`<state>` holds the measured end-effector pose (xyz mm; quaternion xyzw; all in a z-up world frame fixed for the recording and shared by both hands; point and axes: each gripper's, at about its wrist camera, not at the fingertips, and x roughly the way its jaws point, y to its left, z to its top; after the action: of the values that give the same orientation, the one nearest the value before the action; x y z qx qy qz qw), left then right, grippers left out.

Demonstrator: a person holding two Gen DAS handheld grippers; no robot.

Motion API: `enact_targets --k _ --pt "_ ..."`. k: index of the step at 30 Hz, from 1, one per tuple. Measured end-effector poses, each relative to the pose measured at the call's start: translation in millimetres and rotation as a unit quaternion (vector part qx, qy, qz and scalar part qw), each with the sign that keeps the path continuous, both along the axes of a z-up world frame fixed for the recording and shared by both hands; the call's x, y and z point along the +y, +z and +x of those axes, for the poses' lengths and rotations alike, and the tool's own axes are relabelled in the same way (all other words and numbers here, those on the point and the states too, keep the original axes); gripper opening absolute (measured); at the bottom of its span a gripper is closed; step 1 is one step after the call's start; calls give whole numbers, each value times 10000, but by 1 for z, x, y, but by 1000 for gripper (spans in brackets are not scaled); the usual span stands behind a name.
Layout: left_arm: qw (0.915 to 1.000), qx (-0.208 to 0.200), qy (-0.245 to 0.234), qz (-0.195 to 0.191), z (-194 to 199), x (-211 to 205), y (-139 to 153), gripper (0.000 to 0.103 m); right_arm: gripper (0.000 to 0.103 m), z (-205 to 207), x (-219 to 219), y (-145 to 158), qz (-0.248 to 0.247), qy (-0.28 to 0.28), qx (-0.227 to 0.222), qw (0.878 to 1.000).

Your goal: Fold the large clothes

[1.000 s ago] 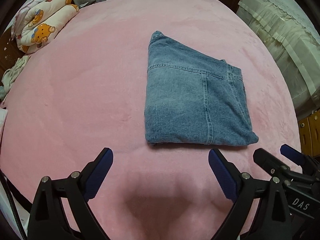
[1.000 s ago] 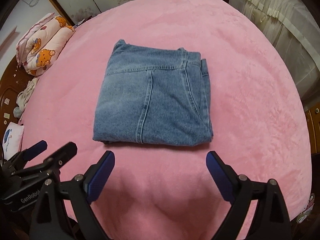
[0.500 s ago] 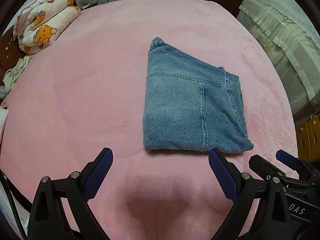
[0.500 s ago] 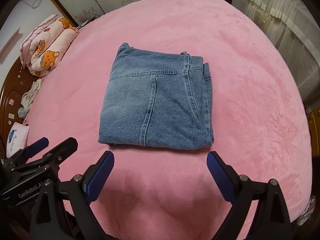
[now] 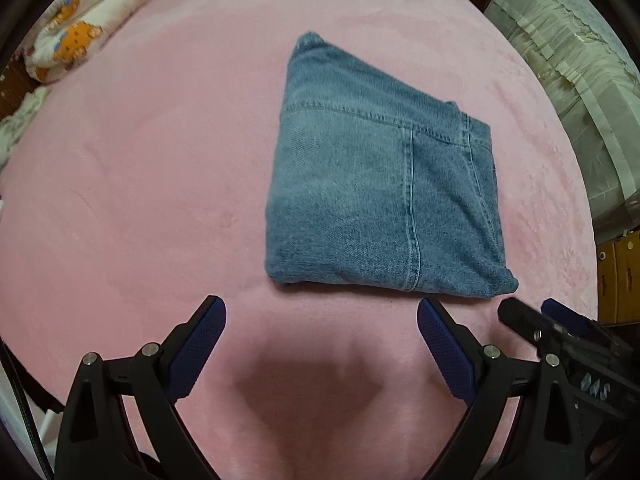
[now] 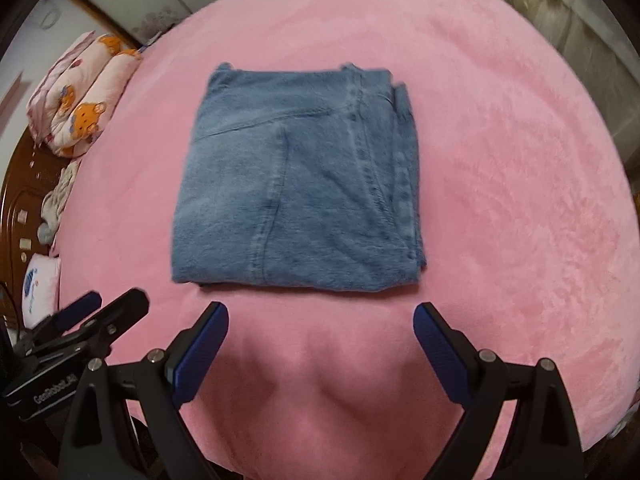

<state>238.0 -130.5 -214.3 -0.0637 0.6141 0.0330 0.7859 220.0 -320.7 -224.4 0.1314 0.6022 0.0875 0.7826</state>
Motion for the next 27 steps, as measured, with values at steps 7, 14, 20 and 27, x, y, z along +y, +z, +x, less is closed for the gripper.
enact_targets --k 7,14,20,27 --pt "9969 365 612 -335 35 35 -50 96 94 45 -49 -51 652 -431 180 9968" --pt "9950 359 539 -760 69 60 -84 95 94 98 -87 -115 2047 -479 583 9759" --pt "9924 292 314 -1157 104 66 -107 77 94 126 -74 -128 2602 170 350 9648" --pt "9887 91 376 -1450 140 65 -121 71 80 158 -44 -126 2955 694 227 9526"
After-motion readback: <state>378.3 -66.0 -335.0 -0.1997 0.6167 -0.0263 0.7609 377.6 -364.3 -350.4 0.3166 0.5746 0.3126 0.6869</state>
